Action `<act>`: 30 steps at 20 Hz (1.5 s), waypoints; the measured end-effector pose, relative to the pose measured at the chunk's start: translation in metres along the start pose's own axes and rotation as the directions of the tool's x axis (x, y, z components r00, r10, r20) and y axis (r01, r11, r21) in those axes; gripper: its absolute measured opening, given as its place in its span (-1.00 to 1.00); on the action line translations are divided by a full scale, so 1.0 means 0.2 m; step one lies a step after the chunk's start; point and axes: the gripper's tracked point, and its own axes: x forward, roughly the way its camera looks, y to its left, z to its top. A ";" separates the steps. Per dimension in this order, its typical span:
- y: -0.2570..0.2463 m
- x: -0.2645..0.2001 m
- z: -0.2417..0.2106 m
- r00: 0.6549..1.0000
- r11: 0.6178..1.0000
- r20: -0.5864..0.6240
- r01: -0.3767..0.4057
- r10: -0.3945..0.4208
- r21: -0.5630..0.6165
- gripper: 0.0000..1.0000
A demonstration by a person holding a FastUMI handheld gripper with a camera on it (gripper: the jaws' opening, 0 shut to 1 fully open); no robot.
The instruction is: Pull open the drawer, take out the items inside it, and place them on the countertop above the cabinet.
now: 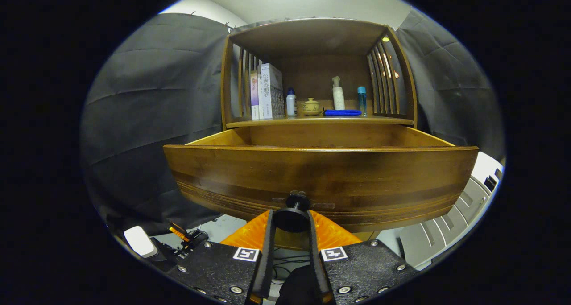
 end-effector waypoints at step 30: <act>-0.08 0.26 0.69 0.969 0.966 -0.031 -0.243 0.247 0.090 0.87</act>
